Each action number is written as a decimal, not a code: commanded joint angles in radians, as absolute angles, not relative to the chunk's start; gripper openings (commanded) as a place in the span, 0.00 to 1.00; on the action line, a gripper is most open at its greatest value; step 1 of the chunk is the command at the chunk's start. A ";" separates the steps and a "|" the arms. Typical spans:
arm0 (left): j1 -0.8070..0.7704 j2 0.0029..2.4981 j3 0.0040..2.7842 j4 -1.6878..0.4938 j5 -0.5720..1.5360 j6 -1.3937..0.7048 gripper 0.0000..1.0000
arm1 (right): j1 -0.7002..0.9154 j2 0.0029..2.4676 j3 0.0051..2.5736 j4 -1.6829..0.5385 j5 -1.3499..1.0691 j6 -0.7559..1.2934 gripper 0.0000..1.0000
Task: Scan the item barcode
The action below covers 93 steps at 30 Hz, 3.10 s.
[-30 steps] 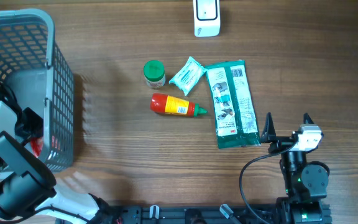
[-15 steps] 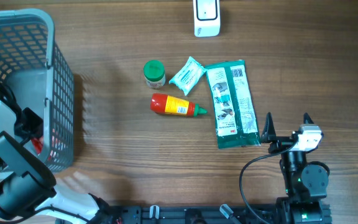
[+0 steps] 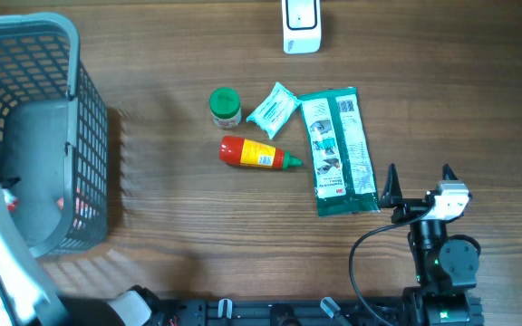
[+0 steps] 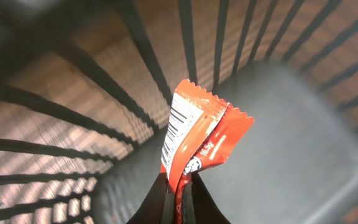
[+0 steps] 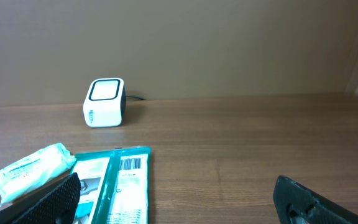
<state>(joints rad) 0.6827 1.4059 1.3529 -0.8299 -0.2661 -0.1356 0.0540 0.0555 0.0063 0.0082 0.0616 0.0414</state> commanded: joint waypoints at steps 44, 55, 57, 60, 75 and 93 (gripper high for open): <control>-0.765 1.871 1.471 -1.104 0.014 0.468 0.04 | 0.059 0.054 0.006 0.014 0.078 0.053 1.00; -0.783 1.871 1.390 -1.037 0.033 0.467 0.53 | 0.059 0.054 0.006 0.014 0.078 0.052 1.00; -0.783 1.871 1.390 -1.036 0.031 0.467 0.59 | 0.059 0.054 0.006 0.014 0.077 0.052 1.00; -0.782 1.867 1.392 -1.034 0.002 0.463 0.59 | 0.059 0.054 0.006 0.014 0.077 0.053 1.00; -0.494 1.232 1.577 -0.887 -0.584 0.067 0.72 | 0.059 0.054 0.006 0.014 0.078 0.052 1.00; 0.559 1.174 1.577 -1.203 -0.429 -0.451 1.00 | 0.059 0.054 0.006 0.014 0.077 0.052 1.00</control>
